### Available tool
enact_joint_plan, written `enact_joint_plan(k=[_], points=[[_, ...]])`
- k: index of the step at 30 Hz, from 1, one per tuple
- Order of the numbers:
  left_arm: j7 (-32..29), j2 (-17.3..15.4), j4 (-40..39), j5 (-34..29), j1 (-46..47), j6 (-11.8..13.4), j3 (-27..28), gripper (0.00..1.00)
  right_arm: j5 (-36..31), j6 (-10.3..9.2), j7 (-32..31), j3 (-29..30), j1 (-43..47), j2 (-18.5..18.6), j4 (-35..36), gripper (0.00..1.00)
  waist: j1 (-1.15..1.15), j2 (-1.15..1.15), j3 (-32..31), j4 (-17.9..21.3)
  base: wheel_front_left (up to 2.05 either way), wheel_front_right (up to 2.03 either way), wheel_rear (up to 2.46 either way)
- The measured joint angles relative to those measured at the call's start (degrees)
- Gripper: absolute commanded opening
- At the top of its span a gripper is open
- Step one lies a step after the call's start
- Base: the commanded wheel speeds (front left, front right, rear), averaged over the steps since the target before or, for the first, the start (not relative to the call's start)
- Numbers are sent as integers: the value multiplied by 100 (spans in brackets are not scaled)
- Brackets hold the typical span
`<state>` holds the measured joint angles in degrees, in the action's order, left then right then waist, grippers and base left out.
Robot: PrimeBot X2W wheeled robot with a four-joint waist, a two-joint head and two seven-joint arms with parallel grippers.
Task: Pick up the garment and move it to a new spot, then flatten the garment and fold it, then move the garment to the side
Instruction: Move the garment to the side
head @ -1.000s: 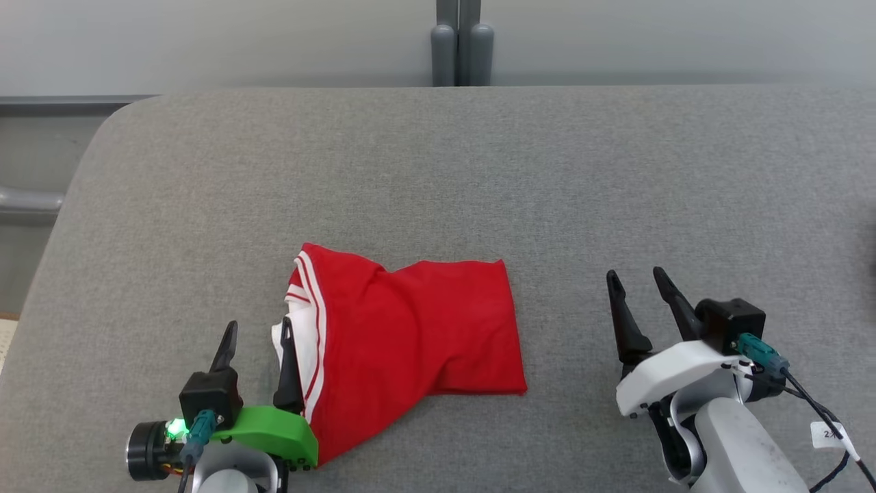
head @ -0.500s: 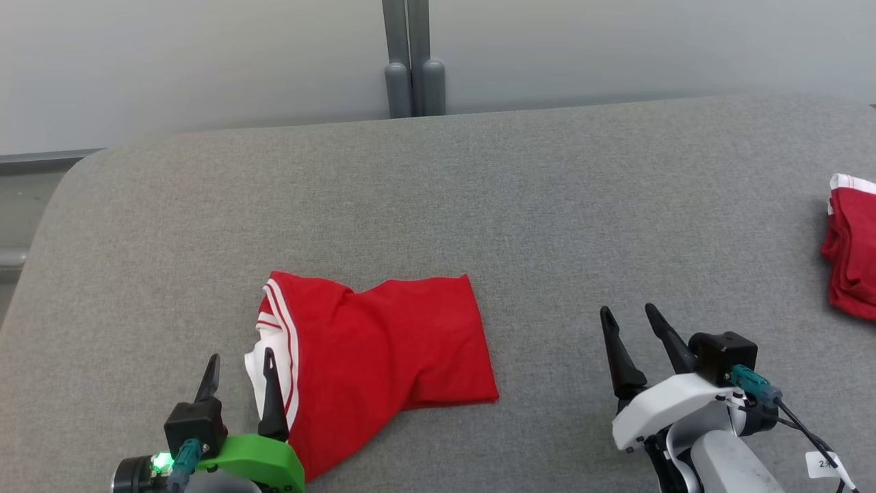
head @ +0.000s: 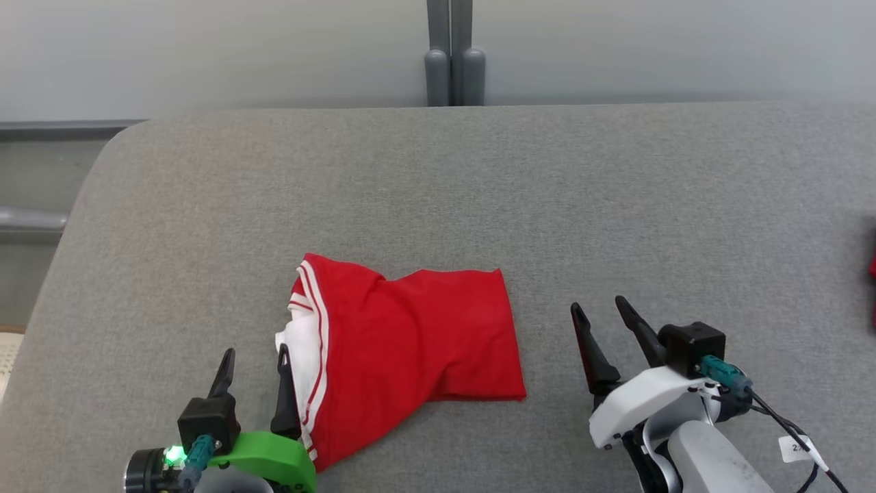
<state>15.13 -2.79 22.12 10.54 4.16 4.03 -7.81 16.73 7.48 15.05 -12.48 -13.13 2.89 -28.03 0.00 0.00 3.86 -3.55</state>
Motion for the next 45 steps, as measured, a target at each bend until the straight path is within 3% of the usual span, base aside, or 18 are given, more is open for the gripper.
enact_joint_plan(k=[16,19,20,25,31,45], points=[[0,-4,-23,127,69,52,-274,100,343,0,0,-634,-883,-10,-1835,97,0,0,290,-1250,0,0,0],[0,-4,-53,130,69,63,-267,100,339,0,2,-668,-1022,-9,-2048,11,0,0,372,-1363,0,0,0],[0,-5,-60,131,69,68,-261,100,357,0,2,-691,-1066,-9,-2063,0,0,0,405,-1377,0,0,0],[0,-5,-98,123,95,64,-244,100,376,8,0,-584,-1126,-29,-1922,0,0,0,478,-1247,0,0,0],[0,-4,-108,66,135,25,-221,100,390,7,0,-472,-1141,-18,-1619,0,0,0,504,-804,0,0,0],[0,0,-24,-47,426,-97,-274,100,492,7,0,-412,-924,0,-1168,0,0,0,465,1216,0,0,0]])
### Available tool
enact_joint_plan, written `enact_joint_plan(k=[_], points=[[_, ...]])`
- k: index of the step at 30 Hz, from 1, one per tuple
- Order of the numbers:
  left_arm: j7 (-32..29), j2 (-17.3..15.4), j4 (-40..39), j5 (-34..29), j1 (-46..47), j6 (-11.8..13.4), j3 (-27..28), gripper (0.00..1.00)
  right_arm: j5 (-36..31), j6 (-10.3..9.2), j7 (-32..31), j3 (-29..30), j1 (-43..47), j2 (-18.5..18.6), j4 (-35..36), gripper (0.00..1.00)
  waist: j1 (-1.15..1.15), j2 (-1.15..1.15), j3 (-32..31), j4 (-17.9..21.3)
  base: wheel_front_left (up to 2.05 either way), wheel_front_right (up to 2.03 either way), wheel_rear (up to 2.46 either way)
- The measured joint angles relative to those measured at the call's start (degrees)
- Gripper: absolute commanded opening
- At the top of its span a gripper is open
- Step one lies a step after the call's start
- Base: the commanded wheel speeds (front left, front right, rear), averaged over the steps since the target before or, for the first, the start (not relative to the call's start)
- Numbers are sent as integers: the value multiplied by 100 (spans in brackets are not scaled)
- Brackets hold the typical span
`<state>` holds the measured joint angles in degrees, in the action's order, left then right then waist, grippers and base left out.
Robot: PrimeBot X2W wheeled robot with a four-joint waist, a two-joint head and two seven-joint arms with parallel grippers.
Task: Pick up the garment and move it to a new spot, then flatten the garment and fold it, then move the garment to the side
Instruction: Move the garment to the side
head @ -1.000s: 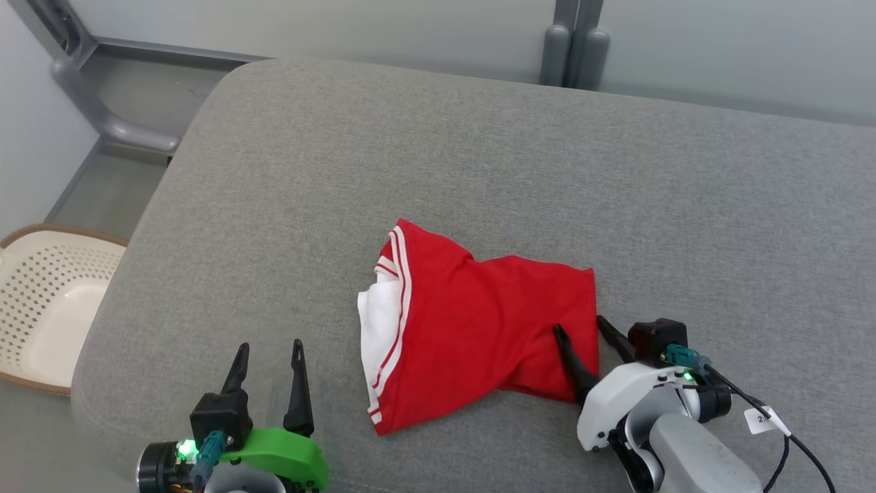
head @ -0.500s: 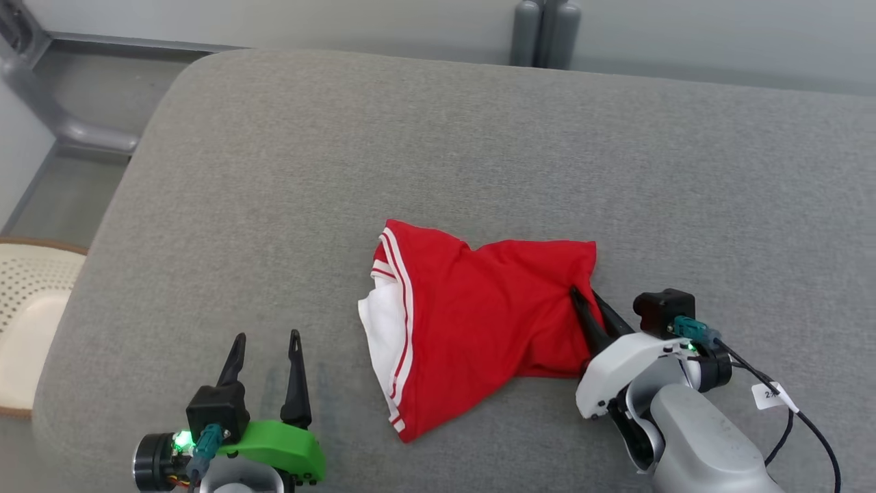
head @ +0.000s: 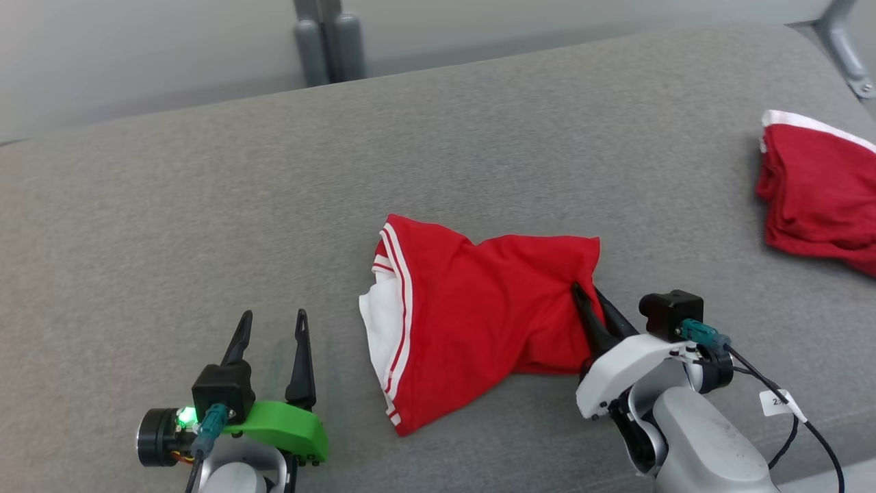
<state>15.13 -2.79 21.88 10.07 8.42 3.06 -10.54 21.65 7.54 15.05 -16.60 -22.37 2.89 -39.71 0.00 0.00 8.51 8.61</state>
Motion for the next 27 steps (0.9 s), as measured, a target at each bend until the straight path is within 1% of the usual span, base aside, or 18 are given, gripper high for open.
enact_joint_plan(k=[8,15,18,21,23,27], points=[[0,1,69,-68,23,-40,31,100,105,-1,0,-67,112,1,181,0,0,0,25,1134,0,0,0],[0,4,135,-213,67,-104,65,100,55,-1,0,18,113,4,240,0,0,0,93,1874,0,0,0],[0,7,154,-245,126,-129,32,100,-219,-1,0,49,57,15,186,0,0,0,155,2039,0,0,0],[0,7,202,-290,130,-103,34,100,-464,-1,0,132,-175,11,67,0,0,0,242,2072,0,0,0],[0,7,223,-343,161,-120,-15,100,-572,-1,0,247,-401,14,-14,0,0,0,281,2031,0,0,0],[0,9,225,-437,313,-133,-56,100,-949,0,0,498,-956,165,-176,0,0,0,368,1825,0,0,0]])
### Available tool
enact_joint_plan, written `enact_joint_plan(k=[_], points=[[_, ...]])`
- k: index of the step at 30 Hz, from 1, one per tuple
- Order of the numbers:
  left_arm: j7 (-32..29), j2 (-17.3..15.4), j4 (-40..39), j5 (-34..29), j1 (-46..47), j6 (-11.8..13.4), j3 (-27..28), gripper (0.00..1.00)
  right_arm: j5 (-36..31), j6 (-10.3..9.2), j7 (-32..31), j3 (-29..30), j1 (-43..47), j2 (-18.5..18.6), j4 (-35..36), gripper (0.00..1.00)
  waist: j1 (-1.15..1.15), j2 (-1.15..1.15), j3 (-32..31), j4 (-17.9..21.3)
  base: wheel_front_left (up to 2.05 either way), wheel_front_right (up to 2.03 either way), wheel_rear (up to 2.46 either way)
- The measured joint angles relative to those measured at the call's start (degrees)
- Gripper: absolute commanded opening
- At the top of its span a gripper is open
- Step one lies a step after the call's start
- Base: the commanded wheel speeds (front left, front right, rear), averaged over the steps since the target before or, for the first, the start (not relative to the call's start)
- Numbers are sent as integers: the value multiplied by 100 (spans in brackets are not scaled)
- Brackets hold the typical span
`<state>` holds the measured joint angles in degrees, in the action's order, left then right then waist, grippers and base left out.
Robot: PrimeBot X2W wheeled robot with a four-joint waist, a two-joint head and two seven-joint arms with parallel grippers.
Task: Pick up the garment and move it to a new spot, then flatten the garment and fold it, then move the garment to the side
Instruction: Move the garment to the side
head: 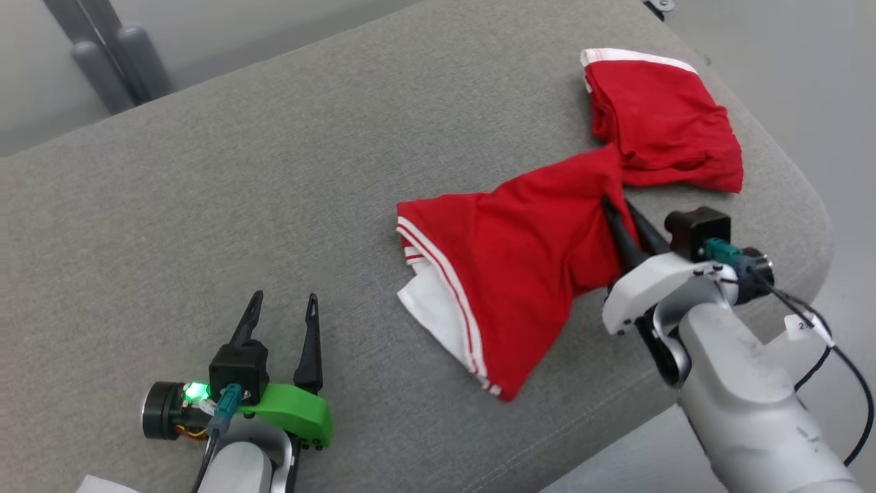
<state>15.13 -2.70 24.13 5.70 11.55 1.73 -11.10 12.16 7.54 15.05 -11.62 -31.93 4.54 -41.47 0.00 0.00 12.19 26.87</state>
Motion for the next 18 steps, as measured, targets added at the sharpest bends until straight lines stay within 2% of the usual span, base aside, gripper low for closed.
enact_joint_plan(k=[3,6,12,17,18], points=[[0,-4,11,-134,74,-15,40,100,-414,1,0,238,-461,268,-191,0,0,0,98,-213,0,0,0],[0,-4,-14,-179,155,-24,56,100,-808,0,0,740,-903,610,-516,0,0,0,202,-444,0,0,0],[0,-4,-64,-196,220,-44,58,100,-1723,0,0,2142,-1504,1426,-1192,0,0,0,402,-949,0,0,0],[0,-5,-92,-199,240,-19,100,100,-2510,0,0,3359,-1616,1783,-1370,0,0,0,544,-1334,0,0,0],[0,-5,-100,-200,243,-13,112,100,-2711,0,0,3611,-1630,1823,-1372,25,0,0,571,-1409,0,0,0]])
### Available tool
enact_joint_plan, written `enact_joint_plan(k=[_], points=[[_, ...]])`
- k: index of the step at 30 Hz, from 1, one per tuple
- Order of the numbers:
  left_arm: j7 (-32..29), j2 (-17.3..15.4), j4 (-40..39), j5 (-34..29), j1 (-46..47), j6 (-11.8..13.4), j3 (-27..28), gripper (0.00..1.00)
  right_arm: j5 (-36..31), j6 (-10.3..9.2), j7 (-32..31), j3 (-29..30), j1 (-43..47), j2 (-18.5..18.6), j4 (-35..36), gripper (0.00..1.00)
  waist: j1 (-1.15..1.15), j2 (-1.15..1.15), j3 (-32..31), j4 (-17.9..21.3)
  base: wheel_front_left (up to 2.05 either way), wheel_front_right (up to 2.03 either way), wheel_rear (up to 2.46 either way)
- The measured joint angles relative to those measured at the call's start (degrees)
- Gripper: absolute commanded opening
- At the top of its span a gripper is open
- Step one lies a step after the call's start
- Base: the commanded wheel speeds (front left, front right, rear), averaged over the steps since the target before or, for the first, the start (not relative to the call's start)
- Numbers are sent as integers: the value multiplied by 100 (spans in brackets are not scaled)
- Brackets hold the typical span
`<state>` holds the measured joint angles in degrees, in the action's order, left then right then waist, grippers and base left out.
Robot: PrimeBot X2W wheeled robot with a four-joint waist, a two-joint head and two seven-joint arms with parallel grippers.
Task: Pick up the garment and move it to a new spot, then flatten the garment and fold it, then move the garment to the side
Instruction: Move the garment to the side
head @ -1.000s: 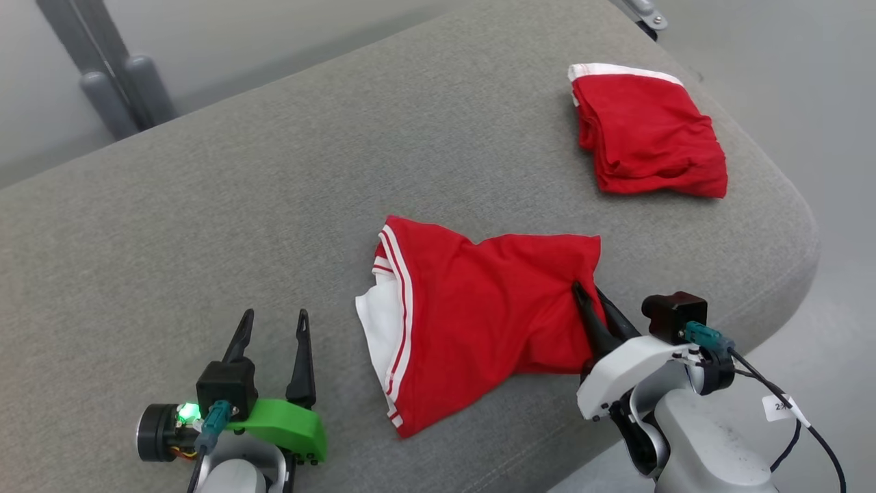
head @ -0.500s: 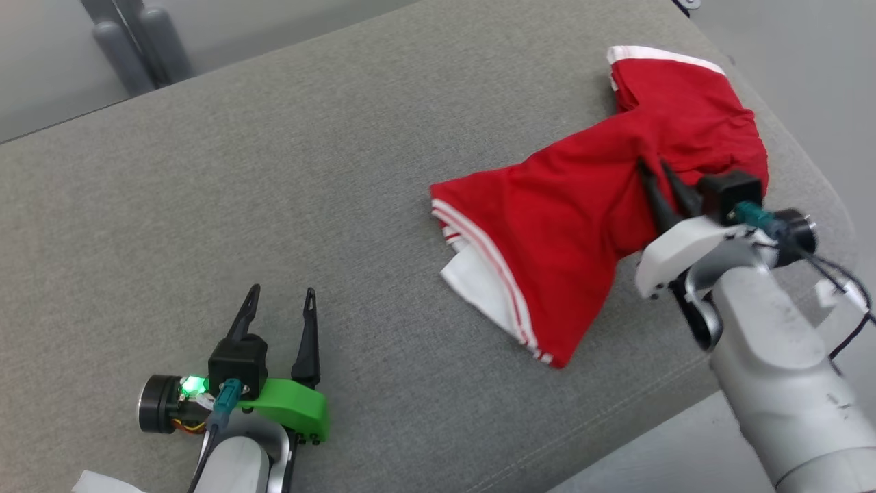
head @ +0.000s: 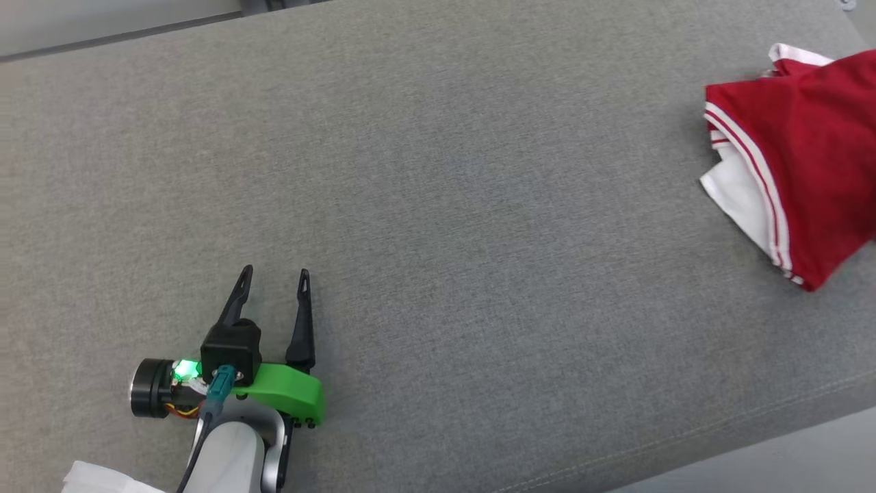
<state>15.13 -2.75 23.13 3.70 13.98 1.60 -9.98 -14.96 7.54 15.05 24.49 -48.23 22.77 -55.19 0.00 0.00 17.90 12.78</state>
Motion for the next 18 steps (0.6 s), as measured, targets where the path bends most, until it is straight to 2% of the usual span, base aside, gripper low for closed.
enact_joint_plan(k=[1,2,4,8,14,18], points=[[0,0,-5,-4,2,1,4,100,-127,0,0,223,-18,10,2,87,0,0,22,-59,0,0,0],[0,-1,-14,-4,2,2,13,100,-285,0,0,454,-28,7,15,100,0,0,48,-126,0,0,0],[0,-1,-33,-4,3,20,30,100,-545,-1,0,850,-29,-81,118,100,0,0,91,-247,0,0,0],[0,-1,-64,29,3,62,66,100,-712,-1,0,981,-42,-485,569,100,0,0,127,-410,0,0,0],[0,-1,-153,116,-93,155,242,100,-79,-1,0,163,555,-1360,1537,100,0,0,-27,-508,0,0,0],[0,0,-213,223,-192,238,375,100,517,-1,1,-533,1196,-1644,2224,100,0,0,-162,-588,0,0,0]])
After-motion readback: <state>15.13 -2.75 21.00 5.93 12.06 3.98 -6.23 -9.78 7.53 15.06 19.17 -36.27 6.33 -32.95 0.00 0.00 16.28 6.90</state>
